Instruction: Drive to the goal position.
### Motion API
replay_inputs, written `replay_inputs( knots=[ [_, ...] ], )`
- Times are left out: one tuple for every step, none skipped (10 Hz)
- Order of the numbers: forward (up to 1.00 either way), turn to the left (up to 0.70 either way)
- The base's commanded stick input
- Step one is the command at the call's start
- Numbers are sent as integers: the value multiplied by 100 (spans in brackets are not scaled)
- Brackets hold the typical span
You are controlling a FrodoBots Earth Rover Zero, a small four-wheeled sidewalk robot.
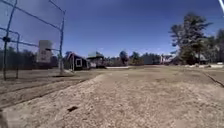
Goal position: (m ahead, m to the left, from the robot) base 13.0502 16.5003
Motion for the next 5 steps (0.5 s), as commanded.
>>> replay_inputs(
  knots=[
    [70, 3],
    [70, 3],
    [70, 3],
    [70, 3],
    [70, 3]
  ],
)
